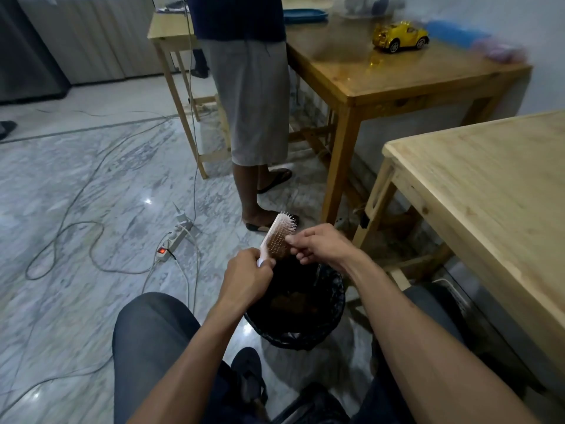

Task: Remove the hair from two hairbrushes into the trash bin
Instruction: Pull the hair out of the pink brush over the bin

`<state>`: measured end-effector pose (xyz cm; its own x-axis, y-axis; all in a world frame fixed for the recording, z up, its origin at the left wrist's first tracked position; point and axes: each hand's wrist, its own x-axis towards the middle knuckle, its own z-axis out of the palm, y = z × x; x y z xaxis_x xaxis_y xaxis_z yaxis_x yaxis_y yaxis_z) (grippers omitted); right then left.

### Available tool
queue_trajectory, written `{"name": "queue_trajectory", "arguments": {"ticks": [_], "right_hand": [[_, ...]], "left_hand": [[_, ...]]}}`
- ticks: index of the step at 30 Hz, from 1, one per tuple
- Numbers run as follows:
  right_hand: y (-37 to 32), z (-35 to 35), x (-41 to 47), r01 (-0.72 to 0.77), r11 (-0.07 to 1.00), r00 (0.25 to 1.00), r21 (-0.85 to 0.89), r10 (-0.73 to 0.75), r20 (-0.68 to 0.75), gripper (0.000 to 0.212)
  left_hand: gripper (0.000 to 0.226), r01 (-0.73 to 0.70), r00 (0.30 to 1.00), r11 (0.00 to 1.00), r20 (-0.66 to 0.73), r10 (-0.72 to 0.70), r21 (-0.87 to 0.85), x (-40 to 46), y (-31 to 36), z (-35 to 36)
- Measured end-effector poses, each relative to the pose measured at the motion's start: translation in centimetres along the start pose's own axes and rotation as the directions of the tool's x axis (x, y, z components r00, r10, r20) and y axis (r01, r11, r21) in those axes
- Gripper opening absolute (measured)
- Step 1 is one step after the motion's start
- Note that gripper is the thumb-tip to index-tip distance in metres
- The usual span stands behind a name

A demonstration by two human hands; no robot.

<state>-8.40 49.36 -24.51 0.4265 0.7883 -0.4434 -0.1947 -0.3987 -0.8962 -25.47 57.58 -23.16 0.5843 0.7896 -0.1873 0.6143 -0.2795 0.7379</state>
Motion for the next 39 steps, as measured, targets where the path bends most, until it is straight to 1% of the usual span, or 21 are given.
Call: {"name": "queue_trajectory", "arguments": {"ticks": [2, 4, 5, 9, 11, 12, 14, 15, 16, 18, 19, 20, 22, 24, 26, 28, 30, 32, 34, 36, 39], "right_hand": [[0.9, -0.2, 0.1, 0.039, 0.998, 0.996, 0.056, -0.035, -0.078, 0.015], [1.4, -0.7, 0.0, 0.03, 0.998, 0.99, 0.046, -0.024, -0.137, 0.015], [1.5, -0.9, -0.2, 0.018, 0.999, 0.987, 0.03, -0.013, -0.163, 0.014], [0.9, -1.7, -0.4, 0.017, 0.999, 0.964, 0.052, -0.002, -0.266, 0.018], [0.6, -2.3, -0.5, -0.009, 0.999, 0.957, 0.051, 0.023, -0.288, 0.018], [0.5, -2.3, -0.6, -0.035, 0.999, 0.958, 0.025, 0.041, -0.284, 0.017], [0.5, -2.4, -0.3, -0.086, 0.996, 0.957, -0.036, 0.073, -0.281, 0.018], [0.4, -2.2, -0.1, -0.102, 0.993, 0.96, -0.056, 0.083, -0.268, 0.024], [0.2, -1.9, 0.0, -0.113, 0.992, 0.967, -0.058, 0.096, -0.237, 0.036], [-0.3, -1.2, 0.0, -0.118, 0.993, 0.984, -0.011, 0.116, -0.136, 0.057], [-0.4, -0.7, 0.0, -0.117, 0.993, 0.99, 0.01, 0.117, -0.083, 0.058], [-0.5, -0.2, -0.2, -0.107, 0.994, 0.994, 0.017, 0.108, -0.035, 0.05], [-0.4, 0.8, -0.2, -0.051, 0.999, 0.999, 0.018, 0.05, 0.02, 0.027], [-0.1, 0.9, 0.0, -0.004, 0.997, 1.0, 0.078, 0.006, -0.03, 0.011], [0.2, -0.2, 0.3, -0.019, 0.992, 0.989, 0.124, 0.037, -0.14, 0.01], [0.6, -1.6, 0.2, -0.065, 0.991, 0.973, 0.115, 0.089, -0.215, 0.01], [1.0, -2.6, 0.1, -0.103, 0.991, 0.965, 0.091, 0.122, -0.231, 0.01], [1.1, -2.6, 0.0, -0.137, 0.988, 0.97, 0.067, 0.148, -0.193, 0.01], [0.9, -2.0, -0.2, -0.177, 0.981, 0.975, 0.084, 0.186, -0.121, 0.017], [0.7, -1.3, -0.3, -0.198, 0.972, 0.978, 0.128, 0.205, -0.04, 0.036], [0.0, -0.3, -0.6, -0.159, 0.978, 0.987, 0.136, 0.157, 0.027, 0.051]], "left_hand": [[0.022, 0.042, 0.999, 0.996, 0.029, -0.04, -0.077, 0.1, -0.3, 0.2], [0.03, 0.097, 0.995, 0.98, 0.04, -0.091, -0.173, 0.6, -0.8, 0.3], [0.033, 0.113, 0.994, 0.975, 0.034, -0.108, -0.192, 0.7, -1.0, 0.3], [0.034, 0.114, 0.99, 0.976, -0.065, -0.128, -0.185, 1.5, -1.6, -0.8], [0.032, 0.122, 0.984, 0.971, -0.1, -0.144, -0.204, 1.7, -1.8, -1.7], [0.03, 0.123, 0.985, 0.973, -0.098, -0.144, -0.196, 1.7, -1.9, -2.0], [0.037, 0.094, 0.991, 0.985, -0.085, -0.107, -0.143, 1.4, -1.7, -2.0], [0.039, 0.077, 0.993, 0.99, -0.076, -0.086, -0.115, 1.2, -1.6, -1.9], [0.039, 0.061, 0.995, 0.994, -0.078, -0.068, -0.086, 1.0, -1.5, -1.6], [0.034, 0.027, 0.996, 0.999, -0.089, -0.03, -0.036, 0.5, -1.1, -1.0], [0.031, 0.007, 0.996, 1.0, -0.088, -0.009, -0.02, 0.3, -0.9, -0.7], [0.027, -0.011, 0.997, 1.0, -0.081, 0.01, -0.006, 0.1, -0.7, -0.5], [0.022, -0.034, 0.997, 0.999, -0.068, 0.034, 0.008, -0.1, -0.5, -0.2], [0.03, -0.014, 0.997, 1.0, -0.081, 0.013, -0.012, 0.1, -0.6, -0.6], [0.04, 0.034, 0.99, 0.999, -0.133, -0.036, -0.018, 0.8, -1.1, -1.7], [0.04, 0.069, 0.984, 0.997, -0.164, -0.072, -0.02, 1.6, -1.8, -2.8], [0.039, 0.07, 0.985, 0.998, -0.157, -0.07, -0.009, 1.9, -2.0, -3.3], [0.033, 0.057, 0.991, 0.998, -0.124, -0.055, 0.012, 1.6, -1.6, -2.8], [0.023, 0.036, 0.994, 0.999, -0.107, -0.033, 0.019, 1.2, -1.1, -2.0], [0.016, 0.013, 0.995, 1.0, -0.097, -0.011, 0.022, 0.9, -0.6, -1.3], [0.015, -0.03, 0.996, 0.999, -0.086, 0.032, 0.03, 0.5, 0.1, -0.6]]}}
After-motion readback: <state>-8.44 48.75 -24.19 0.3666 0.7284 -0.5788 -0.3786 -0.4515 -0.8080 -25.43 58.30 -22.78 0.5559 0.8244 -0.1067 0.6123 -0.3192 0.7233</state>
